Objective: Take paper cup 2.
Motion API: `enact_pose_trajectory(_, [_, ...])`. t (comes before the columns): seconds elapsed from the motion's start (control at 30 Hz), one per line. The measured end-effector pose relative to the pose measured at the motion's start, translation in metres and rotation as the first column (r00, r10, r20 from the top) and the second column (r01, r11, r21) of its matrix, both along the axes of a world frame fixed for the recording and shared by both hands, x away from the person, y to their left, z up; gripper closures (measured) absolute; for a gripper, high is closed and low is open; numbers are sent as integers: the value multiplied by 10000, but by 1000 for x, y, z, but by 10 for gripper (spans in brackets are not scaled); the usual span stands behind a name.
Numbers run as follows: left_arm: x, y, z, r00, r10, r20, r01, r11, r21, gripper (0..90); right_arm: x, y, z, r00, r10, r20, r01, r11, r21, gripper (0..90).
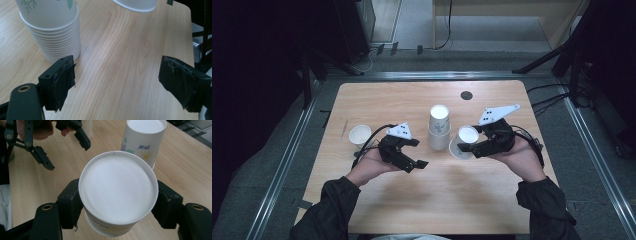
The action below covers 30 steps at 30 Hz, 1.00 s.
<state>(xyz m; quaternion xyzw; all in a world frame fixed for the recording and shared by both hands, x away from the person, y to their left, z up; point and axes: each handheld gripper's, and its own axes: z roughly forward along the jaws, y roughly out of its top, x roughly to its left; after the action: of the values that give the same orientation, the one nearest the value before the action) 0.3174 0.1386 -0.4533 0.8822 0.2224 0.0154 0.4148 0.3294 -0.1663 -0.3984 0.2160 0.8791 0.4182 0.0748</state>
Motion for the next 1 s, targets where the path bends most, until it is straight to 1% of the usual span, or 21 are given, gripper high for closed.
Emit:
enact_pose_trajectory(0.1, [-1,-1,-4,9999,-153,-15,153,9999,22,143,-4,1,-8,9997,229,-8,-229,9997,119,332])
enact_pose_trajectory(0.13, [-1,-2,-6,9998,-184,-25,184,9998,82,143,-5,2,-12,9996,285,-72,-284,9995,128,331])
enact_pose_trajectory(0.17, [-2,-3,-7,9998,-222,-24,222,9996,151,143,-5,3,-14,9992,394,-44,-394,9991,132,332])
enact_pose_trajectory(0.27, [-3,-4,-8,9996,-275,-94,276,9996,110,142,-8,7,-22,9982,592,-134,-590,9982,96,331])
enact_pose_trajectory(0.33, [-4,-5,-8,9993,-371,-61,372,9993,102,142,-10,10,-26,9970,757,-156,-756,9971,42,331])
enact_pose_trajectory(0.4, [-4,-5,-9,9990,-436,-49,436,9990,40,142,-11,13,-31,9958,899,-175,-897,9959,138,331])
enact_pose_trajectory(0.47, [-5,-6,-9,9989,-466,-42,465,9988,-135,142,-12,17,-36,9939,1073,-255,-1070,9942,148,331])
enact_pose_trajectory(0.5, [-6,-6,-10,9987,-501,-99,499,9984,-265,142,-12,18,-38,9929,1150,-304,-1146,9933,140,331])
enact_pose_trajectory(0.53, [-6,-7,-10,9986,-522,-130,518,9982,-289,142,-12,19,-40,9921,1206,-348,-1201,9926,164,331])
enact_pose_trajectory(0.6, [-6,-8,-11,9983,-584,-42,583,9980,-236,142,-12,21,-44,9897,1364,-445,-1355,9905,234,331])
enact_pose_trajectory(0.8, [-7,-10,-13,9979,-636,-97,629,9959,-645,142,-12,30,-47,9852,1621,-564,-1606,9865,311,332])
enact_pose_trajectory(0.83, [-8,-10,-13,9973,-722,-99,713,9949,-713,142,-12,31,-46,9839,1675,-617,-1656,9856,354,333])
enact_pose_trajectory(0.93, [-11,-12,-12,9964,-844,-64,836,9928,-856,142,-14,35,-44,9807,1850,-634,-1828,9824,376,334])
enact_pose_trajectory(1.0, [-13,-13,-12,9958,-912,-21,906,9912,-970,142,-15,38,-41,9774,2007,-659,-1976,9790,506,334])
